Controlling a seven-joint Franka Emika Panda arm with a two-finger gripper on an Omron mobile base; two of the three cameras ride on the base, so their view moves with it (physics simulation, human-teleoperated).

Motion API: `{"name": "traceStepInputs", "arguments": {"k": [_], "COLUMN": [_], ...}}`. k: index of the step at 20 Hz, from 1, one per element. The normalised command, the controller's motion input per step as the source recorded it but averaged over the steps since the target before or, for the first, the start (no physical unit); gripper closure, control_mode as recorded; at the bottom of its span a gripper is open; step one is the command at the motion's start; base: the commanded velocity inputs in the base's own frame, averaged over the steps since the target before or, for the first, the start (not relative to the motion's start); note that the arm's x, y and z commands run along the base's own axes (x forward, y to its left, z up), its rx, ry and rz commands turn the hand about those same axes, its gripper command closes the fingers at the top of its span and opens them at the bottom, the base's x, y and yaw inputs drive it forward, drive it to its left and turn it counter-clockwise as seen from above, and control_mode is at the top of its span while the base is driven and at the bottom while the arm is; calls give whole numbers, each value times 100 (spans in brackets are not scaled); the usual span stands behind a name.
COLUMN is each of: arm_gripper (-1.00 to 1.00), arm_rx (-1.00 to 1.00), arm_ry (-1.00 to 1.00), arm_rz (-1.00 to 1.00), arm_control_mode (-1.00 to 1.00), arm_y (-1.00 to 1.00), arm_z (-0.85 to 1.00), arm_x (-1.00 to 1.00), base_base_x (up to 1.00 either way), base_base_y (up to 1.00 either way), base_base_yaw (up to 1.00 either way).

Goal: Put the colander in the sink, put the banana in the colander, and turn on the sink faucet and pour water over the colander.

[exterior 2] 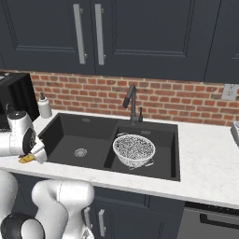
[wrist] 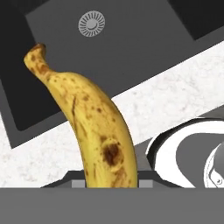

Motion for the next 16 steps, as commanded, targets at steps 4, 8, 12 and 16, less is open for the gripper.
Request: {"name": "traceStepInputs", "arguments": {"k": [4, 8, 12, 16], "arm_gripper": [100, 100, 100, 100], "arm_rx": [0, 0, 0, 0], "arm_ry": [0, -1, -2, 0], "arm_rz": [0, 0, -2, -6], "arm_control_mode": [-100, -100, -100, -100], "arm_y": [-44, -57, -59, -61], "arm_z": [10, 6, 3, 6], "arm_x": [-17, -28, -24, -10], "base_base_x": [0, 0, 0, 0], "base_base_y": [0, 0, 0, 0], "base_base_yaw": [0, 0, 0, 0]}}
